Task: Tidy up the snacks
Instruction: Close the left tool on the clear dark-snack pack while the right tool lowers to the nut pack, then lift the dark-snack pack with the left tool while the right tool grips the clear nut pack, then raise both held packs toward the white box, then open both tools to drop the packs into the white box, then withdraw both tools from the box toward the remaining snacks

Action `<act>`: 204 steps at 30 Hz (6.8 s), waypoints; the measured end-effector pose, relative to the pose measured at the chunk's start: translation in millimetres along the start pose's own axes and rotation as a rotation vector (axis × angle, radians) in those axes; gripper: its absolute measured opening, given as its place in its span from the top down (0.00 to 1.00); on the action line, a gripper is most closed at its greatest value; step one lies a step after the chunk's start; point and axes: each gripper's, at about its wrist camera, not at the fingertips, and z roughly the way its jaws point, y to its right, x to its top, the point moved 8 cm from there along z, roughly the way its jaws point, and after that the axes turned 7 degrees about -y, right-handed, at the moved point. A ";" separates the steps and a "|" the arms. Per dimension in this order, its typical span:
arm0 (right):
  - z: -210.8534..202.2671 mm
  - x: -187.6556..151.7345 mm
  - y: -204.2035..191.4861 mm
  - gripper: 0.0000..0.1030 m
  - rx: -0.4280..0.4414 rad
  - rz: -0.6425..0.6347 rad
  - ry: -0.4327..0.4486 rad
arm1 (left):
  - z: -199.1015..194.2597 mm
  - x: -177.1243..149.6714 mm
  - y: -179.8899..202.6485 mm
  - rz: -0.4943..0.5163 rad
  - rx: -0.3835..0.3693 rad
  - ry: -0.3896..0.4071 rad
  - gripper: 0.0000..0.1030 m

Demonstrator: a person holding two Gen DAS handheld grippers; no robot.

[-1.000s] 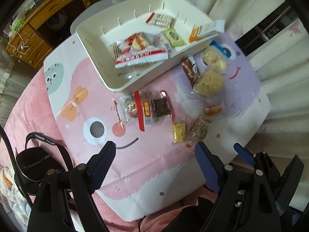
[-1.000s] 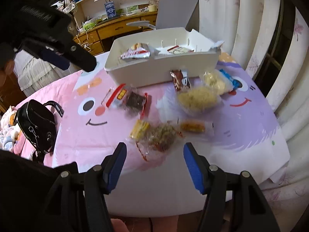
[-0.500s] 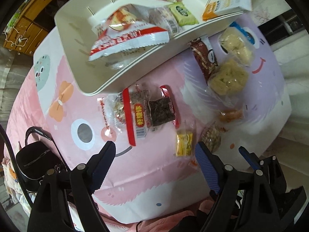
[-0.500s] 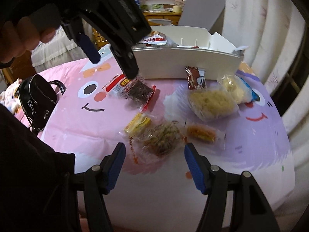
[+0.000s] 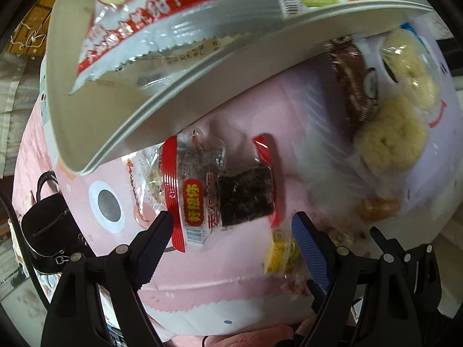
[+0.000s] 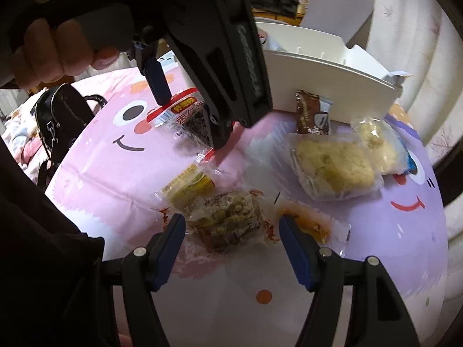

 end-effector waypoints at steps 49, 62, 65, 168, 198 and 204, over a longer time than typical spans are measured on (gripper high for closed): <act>0.9 4.1 -8.4 0.55 0.020 0.019 -0.017 | -14.2 -30.8 -22.9 -0.175 -0.226 0.046 0.84; 1.5 -11.0 -7.2 1.00 -0.001 0.165 -0.047 | -28.2 -89.8 -59.7 -0.178 -0.240 0.125 0.84; -0.7 -6.6 -6.7 0.98 -0.021 0.186 -0.038 | -25.8 -103.5 -71.2 -0.176 -0.244 0.135 0.84; -65.8 194.0 186.9 0.46 0.141 0.172 0.138 | -224.0 38.0 -23.7 -0.329 -0.327 0.512 0.53; -126.7 45.3 127.0 0.37 0.075 0.448 0.061 | -159.6 -139.7 -24.3 -0.296 -0.346 0.594 0.42; -133.9 0.4 116.1 0.37 0.041 0.506 0.027 | -139.9 -165.6 -1.9 -0.259 -0.378 0.587 0.40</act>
